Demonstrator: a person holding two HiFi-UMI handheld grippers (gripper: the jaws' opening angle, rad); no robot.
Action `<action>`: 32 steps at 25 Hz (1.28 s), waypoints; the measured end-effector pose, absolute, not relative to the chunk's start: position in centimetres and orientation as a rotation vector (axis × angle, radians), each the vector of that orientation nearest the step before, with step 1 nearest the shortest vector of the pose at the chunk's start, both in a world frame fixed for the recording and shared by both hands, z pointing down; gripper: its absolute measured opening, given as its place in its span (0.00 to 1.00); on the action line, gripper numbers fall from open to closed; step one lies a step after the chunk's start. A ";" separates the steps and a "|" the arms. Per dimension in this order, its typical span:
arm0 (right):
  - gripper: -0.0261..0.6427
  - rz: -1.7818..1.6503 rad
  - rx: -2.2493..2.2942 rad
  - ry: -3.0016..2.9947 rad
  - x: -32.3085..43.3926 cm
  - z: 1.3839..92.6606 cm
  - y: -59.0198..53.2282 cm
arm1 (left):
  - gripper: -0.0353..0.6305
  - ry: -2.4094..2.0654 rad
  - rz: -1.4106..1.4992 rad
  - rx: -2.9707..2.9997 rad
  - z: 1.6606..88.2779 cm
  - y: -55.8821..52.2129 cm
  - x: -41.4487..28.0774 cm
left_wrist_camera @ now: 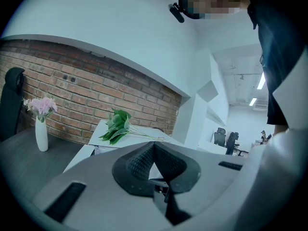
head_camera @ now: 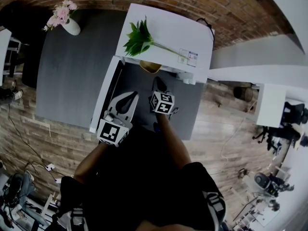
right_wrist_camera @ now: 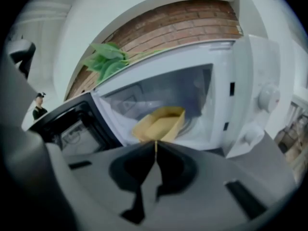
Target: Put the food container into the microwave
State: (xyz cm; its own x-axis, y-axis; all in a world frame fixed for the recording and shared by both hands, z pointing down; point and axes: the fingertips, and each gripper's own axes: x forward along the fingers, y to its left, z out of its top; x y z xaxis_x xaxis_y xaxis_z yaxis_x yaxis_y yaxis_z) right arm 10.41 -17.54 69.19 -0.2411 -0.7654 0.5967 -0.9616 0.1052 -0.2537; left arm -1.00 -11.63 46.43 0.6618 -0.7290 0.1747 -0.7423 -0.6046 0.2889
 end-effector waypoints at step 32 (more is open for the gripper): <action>0.10 0.943 1.680 -2.062 9.1 71.9 -23.4 | 0.11 -1.183 0.093 2.501 48.0 -12.8 -1.5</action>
State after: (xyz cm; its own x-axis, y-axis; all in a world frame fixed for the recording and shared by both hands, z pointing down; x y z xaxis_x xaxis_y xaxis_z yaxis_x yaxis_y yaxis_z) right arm 9.14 -23.39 71.88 -0.2584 -0.7431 0.6173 -0.9529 0.0912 -0.2891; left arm -1.46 -12.84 47.97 0.6452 -0.7333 0.2145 -0.7577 -0.5783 0.3023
